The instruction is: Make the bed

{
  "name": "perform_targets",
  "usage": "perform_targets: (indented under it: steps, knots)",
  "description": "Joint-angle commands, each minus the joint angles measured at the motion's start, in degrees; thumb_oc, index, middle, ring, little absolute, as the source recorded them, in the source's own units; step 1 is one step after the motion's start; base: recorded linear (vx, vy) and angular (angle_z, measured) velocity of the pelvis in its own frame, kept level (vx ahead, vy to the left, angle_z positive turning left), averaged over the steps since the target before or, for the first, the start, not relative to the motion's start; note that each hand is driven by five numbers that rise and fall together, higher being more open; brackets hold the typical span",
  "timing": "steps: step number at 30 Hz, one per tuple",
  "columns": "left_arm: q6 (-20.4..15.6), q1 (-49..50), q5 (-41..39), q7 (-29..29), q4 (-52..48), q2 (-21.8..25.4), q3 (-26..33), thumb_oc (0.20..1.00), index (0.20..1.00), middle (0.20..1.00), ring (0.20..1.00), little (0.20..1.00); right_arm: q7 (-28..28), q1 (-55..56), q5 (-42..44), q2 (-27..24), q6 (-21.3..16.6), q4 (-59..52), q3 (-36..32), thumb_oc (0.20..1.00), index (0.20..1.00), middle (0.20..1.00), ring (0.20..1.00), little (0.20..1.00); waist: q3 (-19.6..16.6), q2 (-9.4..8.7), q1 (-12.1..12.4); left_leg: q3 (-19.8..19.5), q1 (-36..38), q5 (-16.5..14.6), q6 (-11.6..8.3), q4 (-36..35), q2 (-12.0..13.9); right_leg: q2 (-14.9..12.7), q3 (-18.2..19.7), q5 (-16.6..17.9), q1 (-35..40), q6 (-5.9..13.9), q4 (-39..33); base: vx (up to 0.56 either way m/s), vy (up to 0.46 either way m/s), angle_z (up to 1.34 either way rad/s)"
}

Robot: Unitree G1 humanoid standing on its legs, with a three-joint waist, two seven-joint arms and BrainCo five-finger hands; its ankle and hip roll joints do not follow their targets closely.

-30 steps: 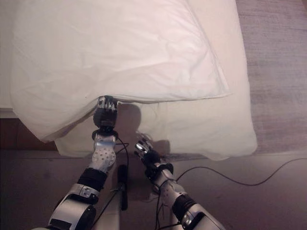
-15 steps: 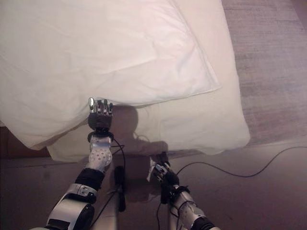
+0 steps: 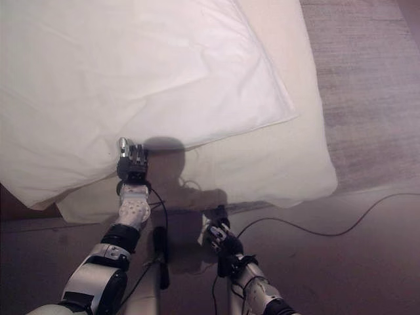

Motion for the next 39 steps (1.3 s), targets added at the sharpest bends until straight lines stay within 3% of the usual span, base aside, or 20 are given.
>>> perform_targets:
  steps: [1,11,18,29,38,39]
  knots:
    - [-3.00,-4.24,6.11,6.44,0.29,0.00,1.91,1.000,1.000,1.000,1.000,1.000,-0.55,2.82,-0.93,-1.37,0.67,-6.51,-0.65,1.000,1.000,1.000,1.000,1.000,-1.16,1.05,0.85,0.02,-4.80,-0.21,2.53,2.00,-2.14,-1.49,-0.31,1.79,-0.04,5.07,-3.59,0.00,0.000,0.00]
    - [-6.13,-2.07,8.28,10.91,-4.08,-0.91,4.93,1.000,1.000,1.000,1.000,1.000,-1.88,3.67,-2.08,-2.36,0.27,-7.98,-0.92,1.000,1.000,1.000,1.000,1.000,-0.78,0.63,0.70,0.24,-5.45,-0.56,2.63,2.55,-1.96,-1.45,0.20,1.72,-1.00,4.98,-2.79,0.00,0.000,0.00]
    - [-5.70,-1.78,8.06,11.22,-2.90,-0.12,5.52,1.000,1.000,1.000,1.000,1.000,-2.05,3.76,-2.60,-2.43,0.64,-8.19,-0.19,1.000,1.000,1.000,1.000,1.000,-0.75,0.35,0.61,0.49,-5.35,-0.98,2.59,2.80,-1.82,-1.24,0.38,1.24,-1.13,4.91,-2.37,0.01,0.000,-0.02]
    - [-1.56,-9.91,6.19,3.70,7.72,8.20,4.15,1.000,1.000,1.000,1.000,1.000,-0.07,4.94,-3.75,-3.89,0.87,-6.99,1.31,1.000,1.000,1.000,1.000,1.000,-1.92,-0.48,-0.97,1.12,-6.18,-1.30,2.39,3.19,-1.39,-1.00,1.11,1.45,-2.28,5.30,-2.09,0.00,0.000,0.00]
    - [0.98,-13.43,5.85,-1.66,11.61,10.84,1.35,1.000,1.000,1.000,1.000,1.000,0.95,6.11,-4.06,-4.73,1.22,-6.52,1.19,1.000,1.000,1.000,1.000,1.000,-3.47,-0.20,-1.88,1.29,-7.49,-1.36,2.11,3.64,-1.17,-1.10,1.11,1.47,-3.54,5.50,-2.09,0.01,0.002,-0.04]
    - [0.93,-13.78,5.79,-1.75,11.79,10.90,1.10,0.558,0.558,0.558,0.558,0.558,0.96,6.19,-4.07,-4.81,1.27,-6.44,1.18,1.000,1.000,1.000,1.000,1.000,-3.61,-0.14,-1.94,1.25,-7.57,-1.31,2.07,3.66,-1.16,-1.09,1.06,1.45,-3.57,5.48,-2.11,0.00,0.000,0.00]
